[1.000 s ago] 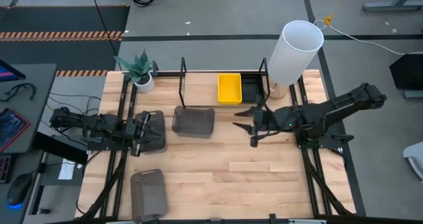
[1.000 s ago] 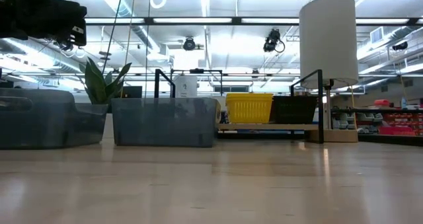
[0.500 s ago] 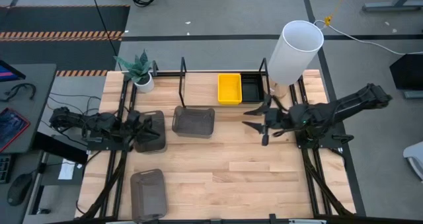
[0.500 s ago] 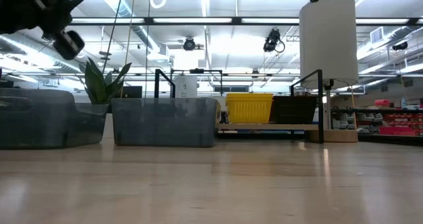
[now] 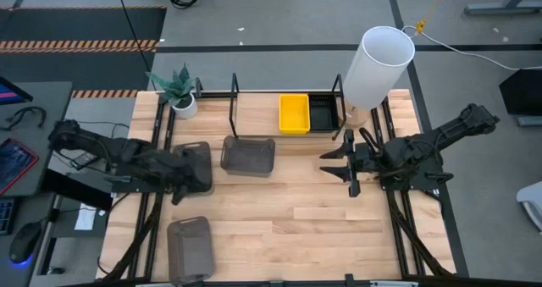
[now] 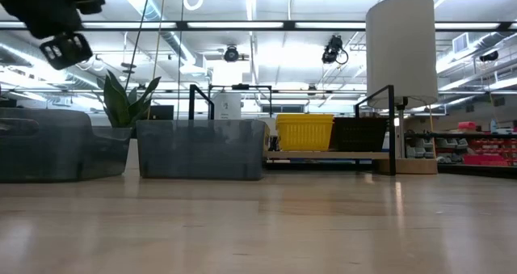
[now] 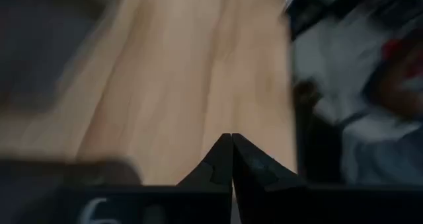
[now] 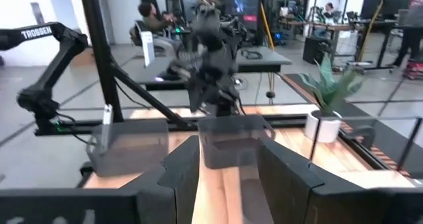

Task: Stack baskets on shelf by color
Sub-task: Stack the top left gray bin on the top right gray bin

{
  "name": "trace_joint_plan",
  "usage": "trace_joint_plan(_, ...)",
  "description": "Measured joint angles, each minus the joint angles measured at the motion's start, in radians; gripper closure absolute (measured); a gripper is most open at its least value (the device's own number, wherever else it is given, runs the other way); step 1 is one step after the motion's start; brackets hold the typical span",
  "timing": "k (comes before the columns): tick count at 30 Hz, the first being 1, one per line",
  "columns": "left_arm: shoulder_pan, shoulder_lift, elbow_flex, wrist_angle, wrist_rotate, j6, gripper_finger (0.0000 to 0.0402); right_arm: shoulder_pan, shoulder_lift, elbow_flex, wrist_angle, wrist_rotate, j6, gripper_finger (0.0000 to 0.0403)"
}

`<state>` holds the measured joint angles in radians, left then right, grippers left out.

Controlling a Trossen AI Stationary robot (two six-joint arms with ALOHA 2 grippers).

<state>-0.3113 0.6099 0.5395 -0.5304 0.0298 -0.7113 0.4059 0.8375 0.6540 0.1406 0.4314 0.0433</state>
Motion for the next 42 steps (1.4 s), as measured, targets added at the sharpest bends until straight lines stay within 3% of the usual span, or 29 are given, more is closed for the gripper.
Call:
trace_joint_plan(7,-0.065,0.328,0.198,-0.288,0.066,-0.037,0.0396,0.066,0.000,0.000,0.038,0.031,-0.018,0.0249)
trace_joint_plan(15,-0.096,0.633,0.451,-0.740,0.009,0.035,0.0393,0.099,0.008,0.000,0.107,0.062,-0.065,0.0249)
trace_joint_plan(19,-0.095,0.735,0.517,-0.910,0.000,0.086,0.0365,0.100,0.014,0.000,0.122,0.074,-0.097,0.0249)
trace_joint_plan(26,-0.165,0.819,0.500,-1.039,-0.099,0.463,0.0278,0.081,0.014,0.000,0.128,0.077,-0.136,0.0249)
trace_joint_plan(29,-0.201,0.829,0.490,-1.033,-0.176,0.548,0.0244,0.072,0.014,0.000,0.128,0.077,-0.152,0.0249)
trace_joint_plan(32,-0.222,0.832,0.471,-1.032,-0.191,0.628,0.0217,0.062,0.014,0.000,0.128,0.077,-0.155,0.0249)
trace_joint_plan(37,-0.241,0.830,0.412,-1.037,-0.190,0.749,0.0197,0.061,0.014,0.000,0.123,0.077,-0.163,0.0249)
trace_joint_plan(42,-0.262,0.830,0.332,-1.009,-0.188,0.914,0.0207,0.061,0.014,0.000,0.111,0.077,-0.171,0.0249)
